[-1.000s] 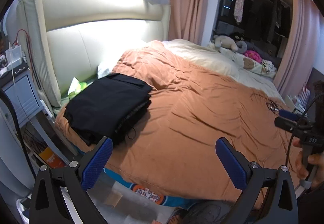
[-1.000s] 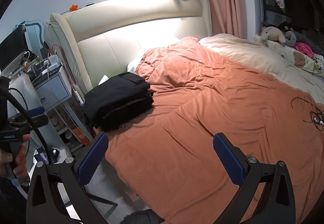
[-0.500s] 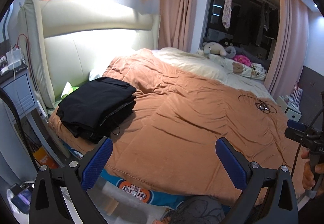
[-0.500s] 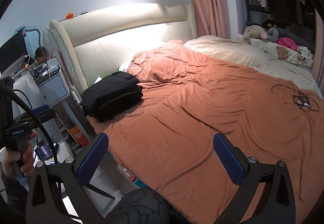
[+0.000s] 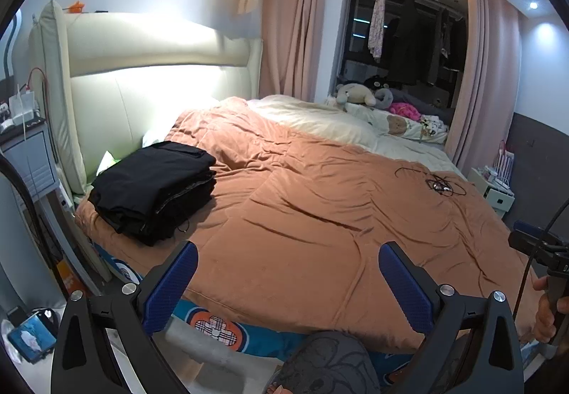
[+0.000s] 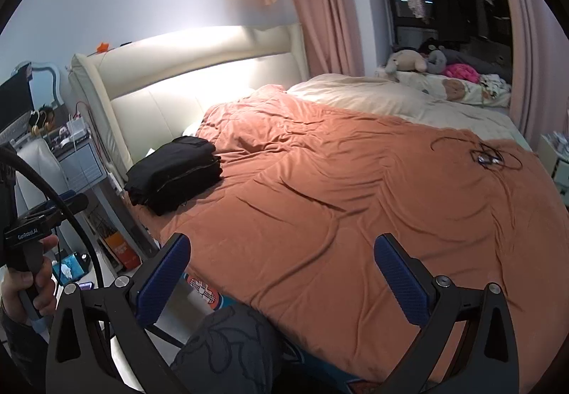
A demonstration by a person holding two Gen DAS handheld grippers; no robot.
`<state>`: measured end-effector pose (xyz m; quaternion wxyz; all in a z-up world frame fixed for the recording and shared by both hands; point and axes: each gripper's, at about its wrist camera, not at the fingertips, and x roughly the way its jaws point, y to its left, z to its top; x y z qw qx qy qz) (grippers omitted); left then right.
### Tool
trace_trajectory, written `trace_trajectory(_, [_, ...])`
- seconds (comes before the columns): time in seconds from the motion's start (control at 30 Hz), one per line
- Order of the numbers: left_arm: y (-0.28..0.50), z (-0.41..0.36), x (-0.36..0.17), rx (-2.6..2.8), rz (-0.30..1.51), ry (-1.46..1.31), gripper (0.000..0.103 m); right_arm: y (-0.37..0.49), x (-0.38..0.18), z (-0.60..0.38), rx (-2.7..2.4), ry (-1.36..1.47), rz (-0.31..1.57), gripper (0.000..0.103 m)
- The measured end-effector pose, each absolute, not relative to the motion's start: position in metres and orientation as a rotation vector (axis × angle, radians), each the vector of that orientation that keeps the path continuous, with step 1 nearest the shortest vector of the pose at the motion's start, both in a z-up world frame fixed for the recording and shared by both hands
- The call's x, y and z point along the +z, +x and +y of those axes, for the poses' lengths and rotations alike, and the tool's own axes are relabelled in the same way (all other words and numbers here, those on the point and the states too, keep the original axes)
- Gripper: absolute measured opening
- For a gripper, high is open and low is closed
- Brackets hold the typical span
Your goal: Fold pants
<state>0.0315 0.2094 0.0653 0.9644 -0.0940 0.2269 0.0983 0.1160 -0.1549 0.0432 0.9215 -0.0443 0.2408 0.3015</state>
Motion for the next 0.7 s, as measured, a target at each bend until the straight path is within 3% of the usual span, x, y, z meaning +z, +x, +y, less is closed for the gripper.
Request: trace_trajectory(0.7, [0.011,0.175,0.054,0.140,0.396,-0.157,0.102,0.070,0.018,-0.180,0.450,-0.064,0.444,0.103])
